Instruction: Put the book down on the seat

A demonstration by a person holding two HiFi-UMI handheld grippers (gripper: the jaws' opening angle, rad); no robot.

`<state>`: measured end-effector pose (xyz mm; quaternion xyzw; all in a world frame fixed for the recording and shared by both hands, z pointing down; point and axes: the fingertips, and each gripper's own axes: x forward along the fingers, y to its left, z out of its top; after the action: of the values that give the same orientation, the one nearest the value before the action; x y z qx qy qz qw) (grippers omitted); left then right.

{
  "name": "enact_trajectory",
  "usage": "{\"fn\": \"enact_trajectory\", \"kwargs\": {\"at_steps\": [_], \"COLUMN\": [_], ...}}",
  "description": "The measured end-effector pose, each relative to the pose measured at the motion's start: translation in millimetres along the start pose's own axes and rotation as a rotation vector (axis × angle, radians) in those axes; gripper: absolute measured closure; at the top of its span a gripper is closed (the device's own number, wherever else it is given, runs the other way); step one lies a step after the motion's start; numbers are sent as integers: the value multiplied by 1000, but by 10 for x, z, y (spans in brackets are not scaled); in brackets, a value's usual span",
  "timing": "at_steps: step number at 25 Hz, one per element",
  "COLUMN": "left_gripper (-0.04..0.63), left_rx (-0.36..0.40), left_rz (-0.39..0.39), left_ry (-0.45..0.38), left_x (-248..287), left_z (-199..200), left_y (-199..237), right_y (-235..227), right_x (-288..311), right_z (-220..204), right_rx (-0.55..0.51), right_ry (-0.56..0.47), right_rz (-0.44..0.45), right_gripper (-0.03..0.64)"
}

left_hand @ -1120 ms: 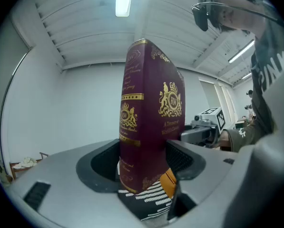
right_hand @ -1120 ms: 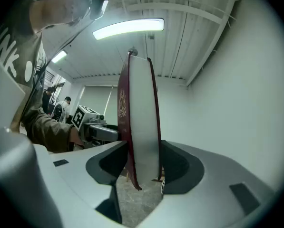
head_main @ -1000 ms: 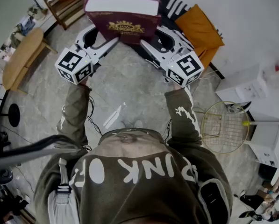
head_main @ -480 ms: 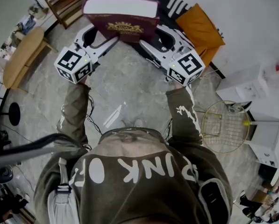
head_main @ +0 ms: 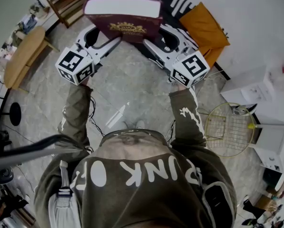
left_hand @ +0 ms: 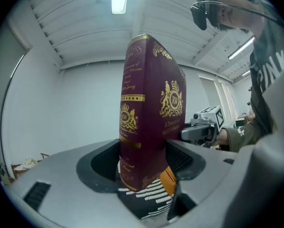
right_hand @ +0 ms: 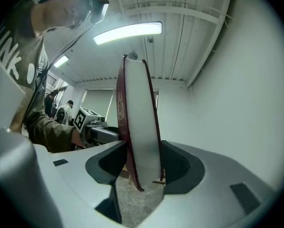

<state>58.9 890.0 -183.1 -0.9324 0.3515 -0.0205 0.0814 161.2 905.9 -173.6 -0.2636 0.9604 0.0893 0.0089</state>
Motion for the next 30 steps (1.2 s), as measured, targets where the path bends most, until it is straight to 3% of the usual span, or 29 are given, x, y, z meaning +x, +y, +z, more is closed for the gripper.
{"fn": "enact_trajectory", "kwargs": {"at_steps": [18, 30], "left_gripper": [302, 302], "left_rx": [3, -44], "left_rz": [32, 19], "left_ry": [25, 33], "left_x": [288, 609], "left_z": [-6, -362], "left_y": [-265, 282], "right_y": [-205, -638], "right_x": [-322, 119], "right_z": [-52, -385], "right_rx": [13, 39], "right_ry": [-35, 0], "right_rz": [20, 9], "right_gripper": [405, 405]}}
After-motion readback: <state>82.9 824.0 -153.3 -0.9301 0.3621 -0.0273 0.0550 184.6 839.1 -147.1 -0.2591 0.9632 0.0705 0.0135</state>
